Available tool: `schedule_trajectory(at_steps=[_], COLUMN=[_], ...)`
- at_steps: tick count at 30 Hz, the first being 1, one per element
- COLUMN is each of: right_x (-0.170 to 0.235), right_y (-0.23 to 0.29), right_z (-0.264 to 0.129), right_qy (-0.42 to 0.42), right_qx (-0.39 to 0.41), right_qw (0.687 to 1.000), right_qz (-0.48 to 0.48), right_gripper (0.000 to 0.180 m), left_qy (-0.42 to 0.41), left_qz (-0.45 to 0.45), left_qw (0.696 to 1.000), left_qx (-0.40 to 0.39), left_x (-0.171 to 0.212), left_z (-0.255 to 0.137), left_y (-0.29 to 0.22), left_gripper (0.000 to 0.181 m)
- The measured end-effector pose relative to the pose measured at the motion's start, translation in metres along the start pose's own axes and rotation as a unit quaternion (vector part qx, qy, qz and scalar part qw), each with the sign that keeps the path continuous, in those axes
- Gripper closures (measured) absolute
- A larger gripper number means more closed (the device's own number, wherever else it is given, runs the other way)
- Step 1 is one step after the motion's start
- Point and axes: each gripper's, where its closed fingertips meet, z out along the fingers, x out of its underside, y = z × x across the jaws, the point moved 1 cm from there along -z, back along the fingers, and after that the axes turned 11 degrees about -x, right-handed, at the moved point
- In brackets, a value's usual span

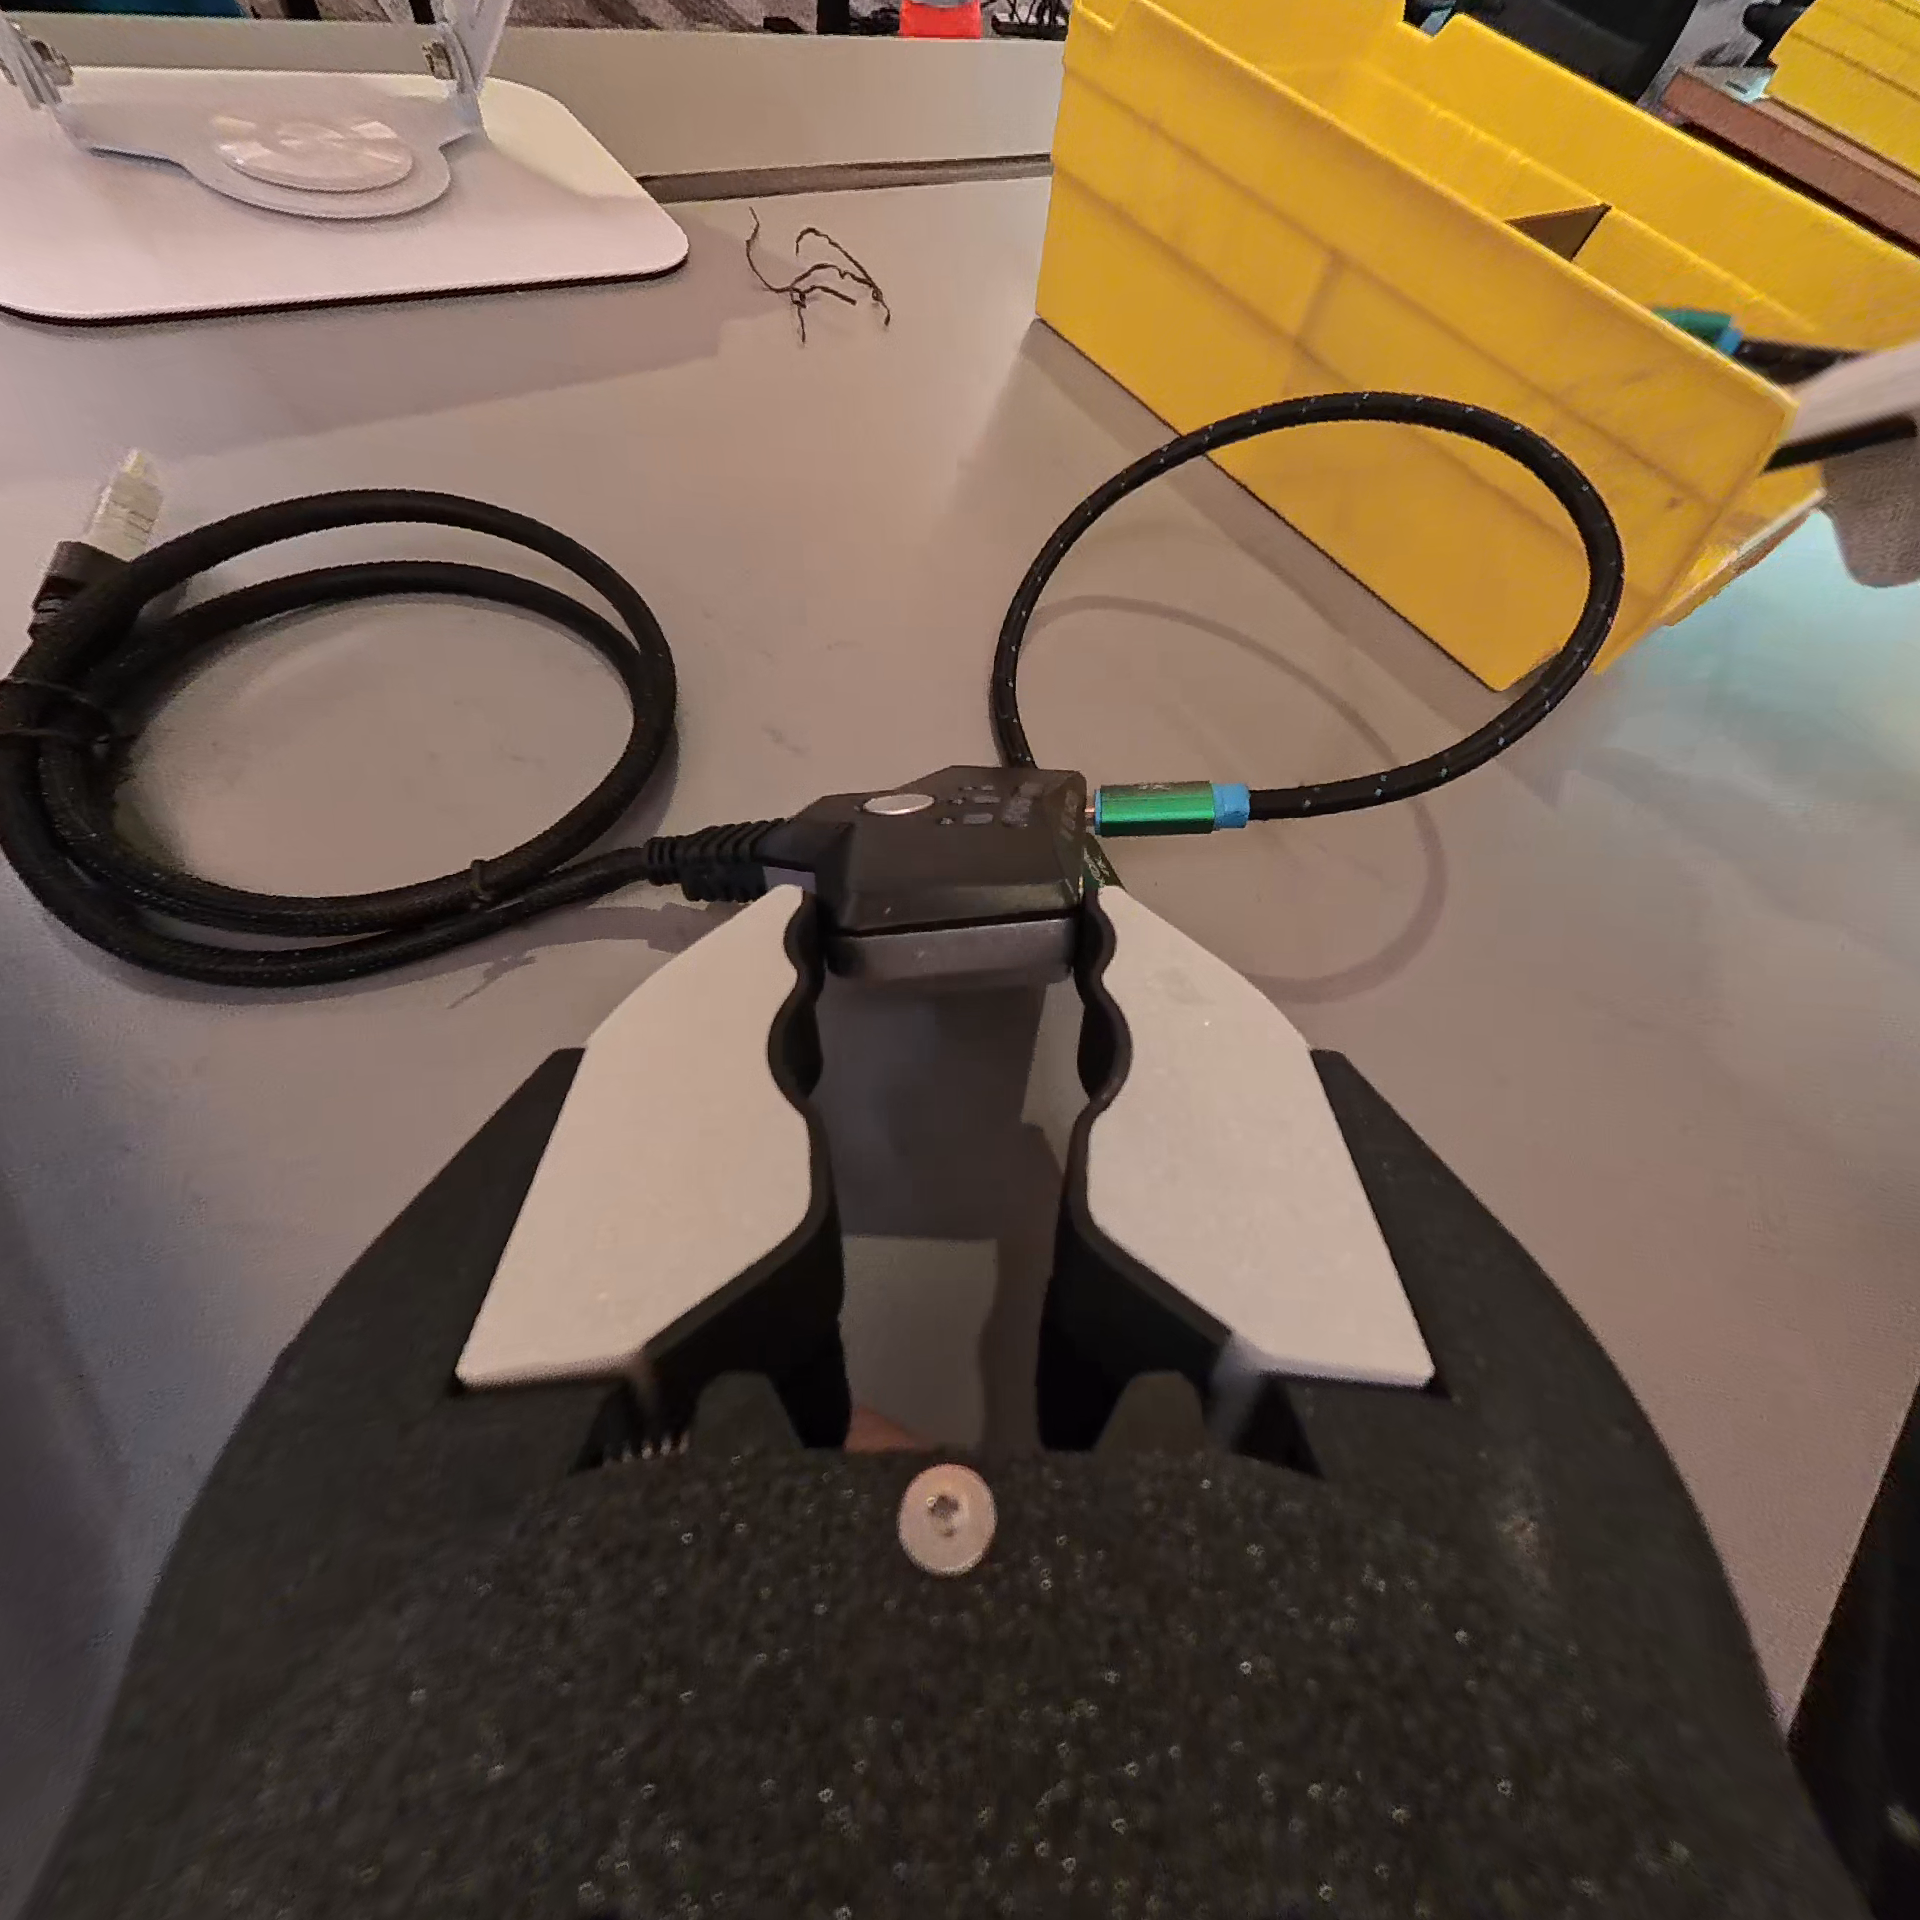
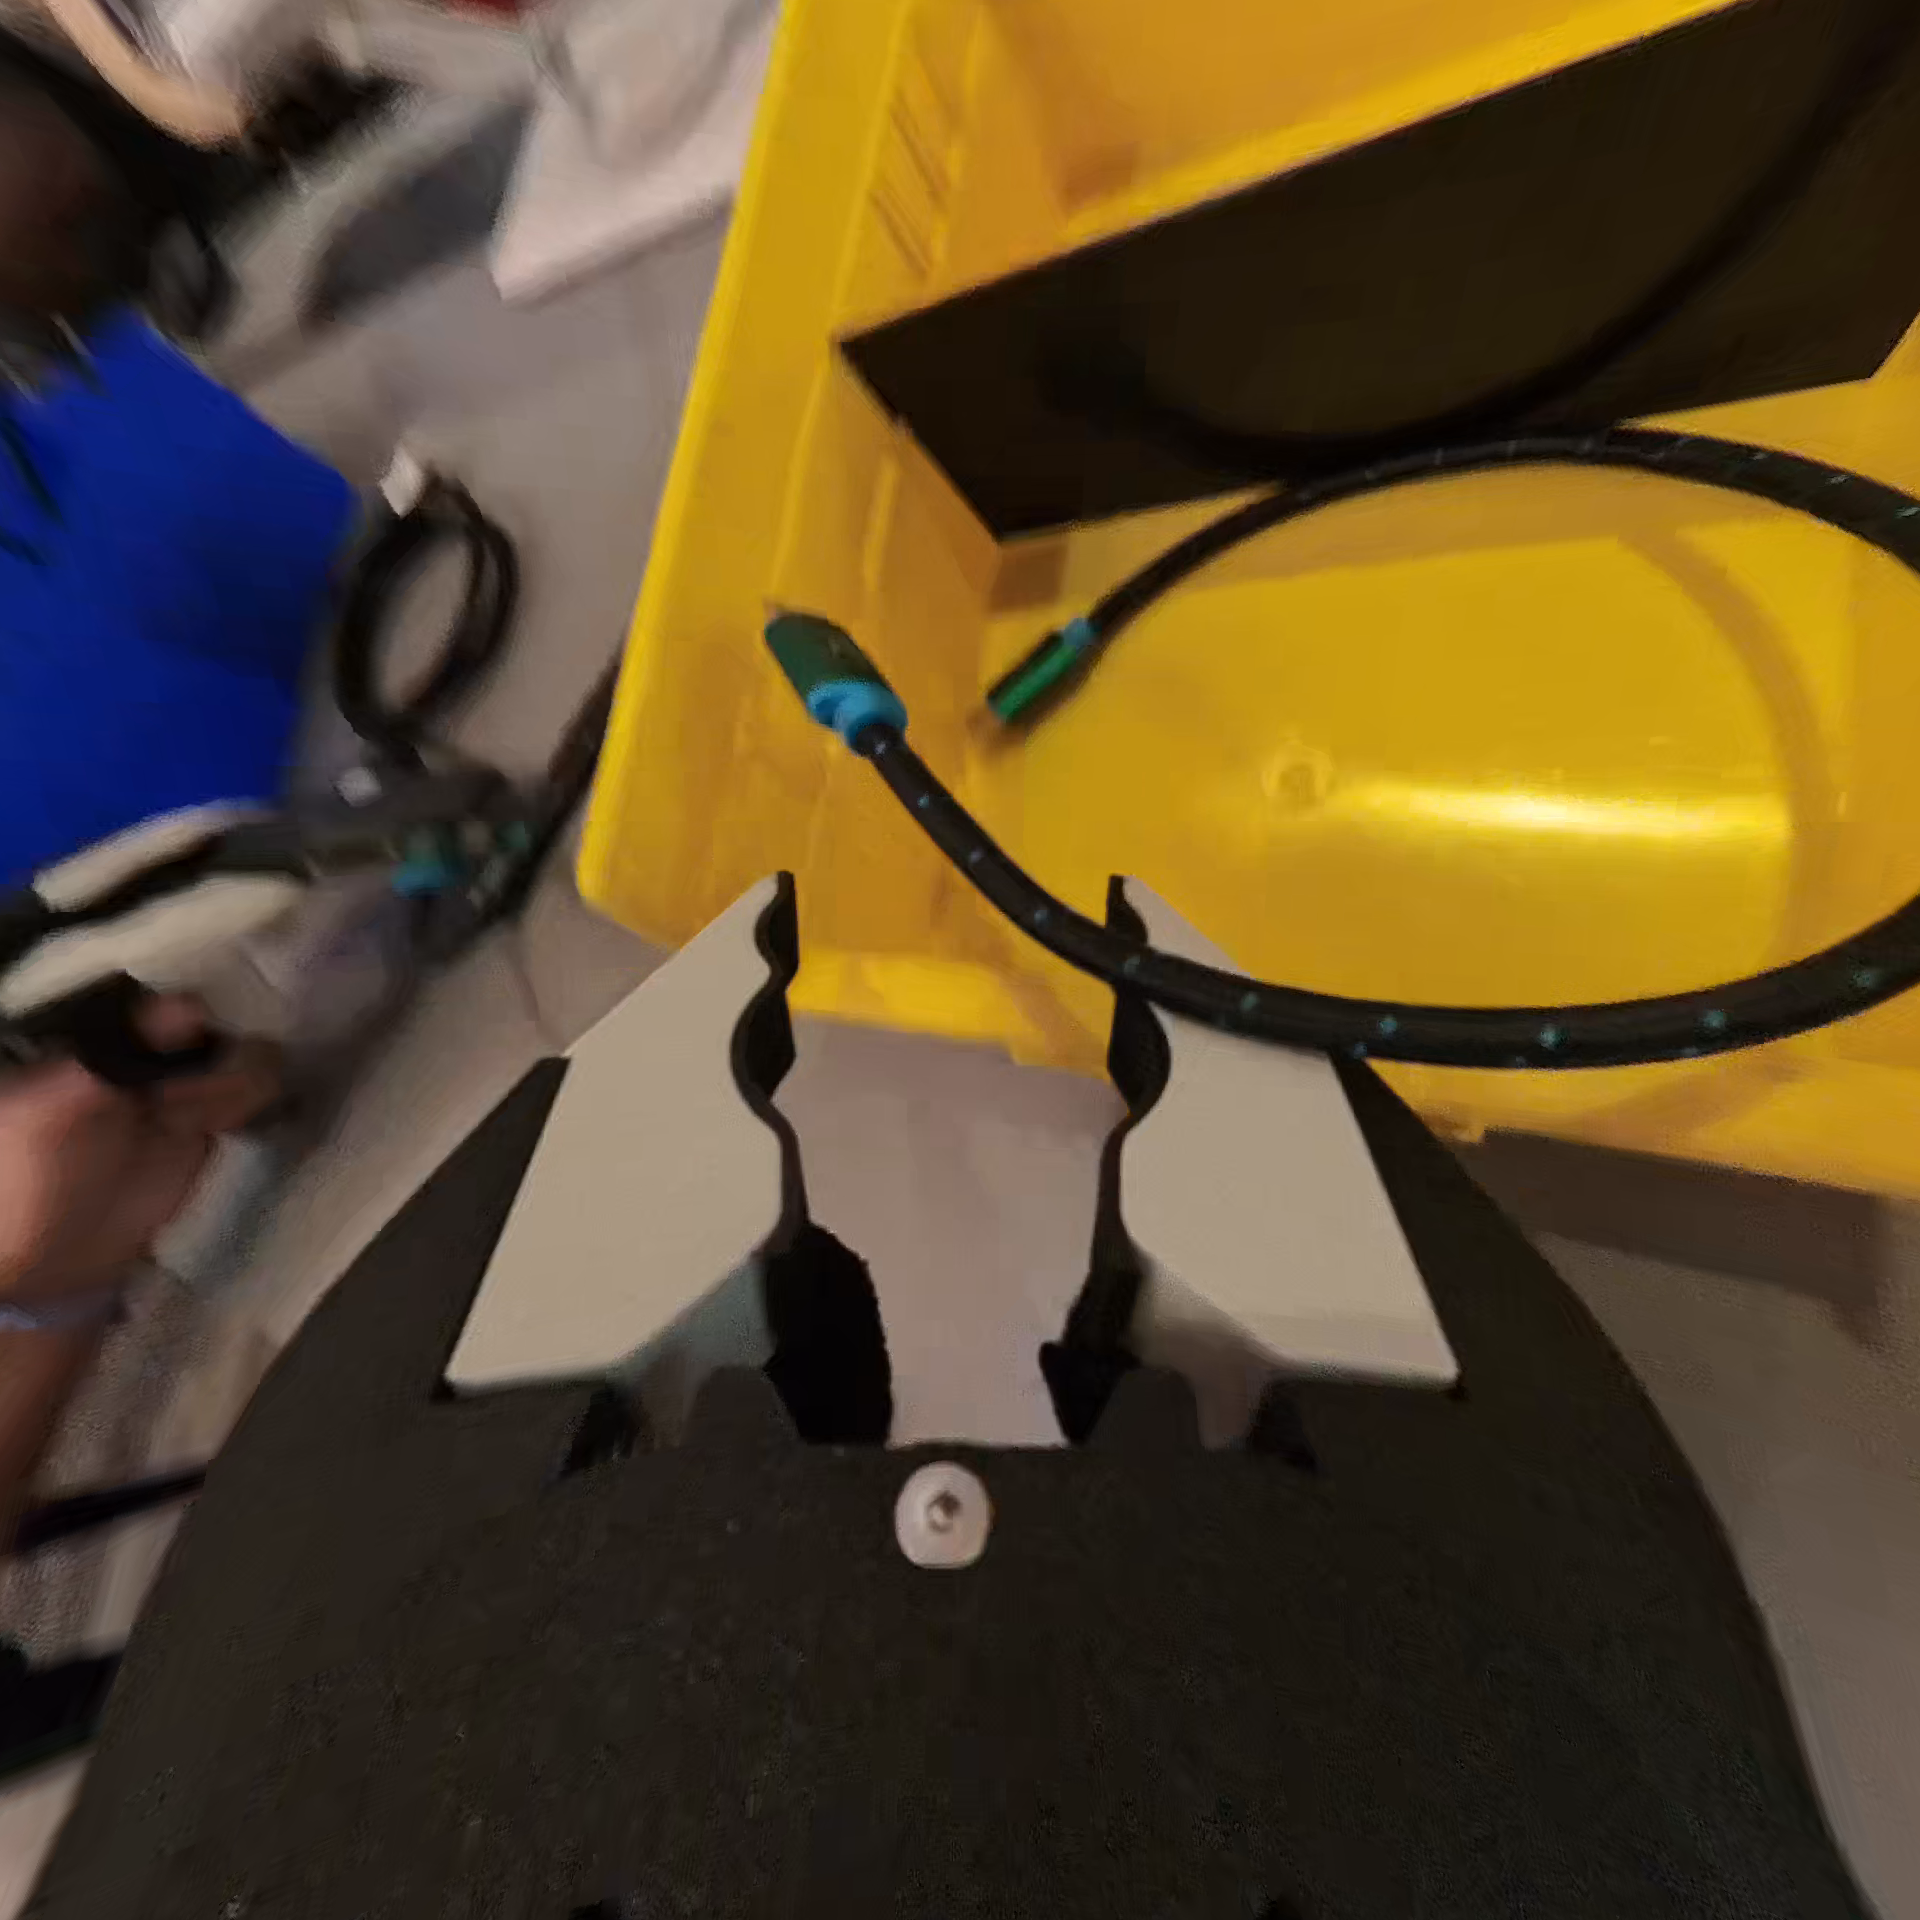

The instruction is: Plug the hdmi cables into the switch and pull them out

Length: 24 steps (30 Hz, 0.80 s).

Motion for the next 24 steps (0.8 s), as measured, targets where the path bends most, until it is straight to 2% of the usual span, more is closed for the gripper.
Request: schedule_trajectory(at_steps=[3, 6, 8, 12, 15, 18, 19, 21, 24], right_x=[0.016, 0.027, 0.017, -0.002, 0.014, 0.059, 0.062, 0.059, 0.049], right_y=[0.002, 0.022, 0.043, 0.108, 0.160, 0.187, 0.189, 0.197, 0.195], right_z=[-0.014, -0.030, -0.042, -0.052, -0.020, 0.042, 0.065, 0.099, 0.118], right_qy=[0.083, 0.140, 0.116, 0.057, 0.050, 0.113, 0.098, 0.011, -0.080], right_qx=[0.034, 0.018, -0.007, -0.101, -0.176, -0.216, -0.195, -0.180, -0.153], right_qw=[0.995, 0.987, 0.989, 0.975, 0.947, 0.934, 0.945, 0.964, 0.973], right_qz=[-0.049, -0.077, -0.097, -0.190, -0.264, -0.259, -0.242, -0.194, -0.152], right_gripper=[0.121, 0.125, 0.134, 0.135, 0.131, 0.118, 0.118, 0.122, 0.121], left_qy=[0.002, 0.002, 0.001, -0.024, -0.059, -0.091, -0.099, -0.112, -0.123], left_qz=[0.003, 0.005, 0.001, -0.035, -0.067, -0.096, -0.105, -0.122, -0.129], left_qw=[1.000, 1.000, 1.000, 0.999, 0.996, 0.991, 0.989, 0.985, 0.983], left_qx=[0.000, 0.001, 0.003, 0.011, 0.025, 0.032, 0.035, 0.040, 0.047], left_x=[0.001, 0.000, -0.001, -0.009, -0.021, -0.033, -0.036, -0.040, -0.041], left_z=[0.000, -0.001, -0.002, -0.006, -0.013, -0.022, -0.025, -0.030, -0.035], left_y=[0.000, 0.000, 0.001, 0.003, 0.004, 0.006, 0.006, 0.006, 0.000], left_gripper=[0.134, 0.134, 0.134, 0.134, 0.135, 0.135, 0.135, 0.134, 0.134])
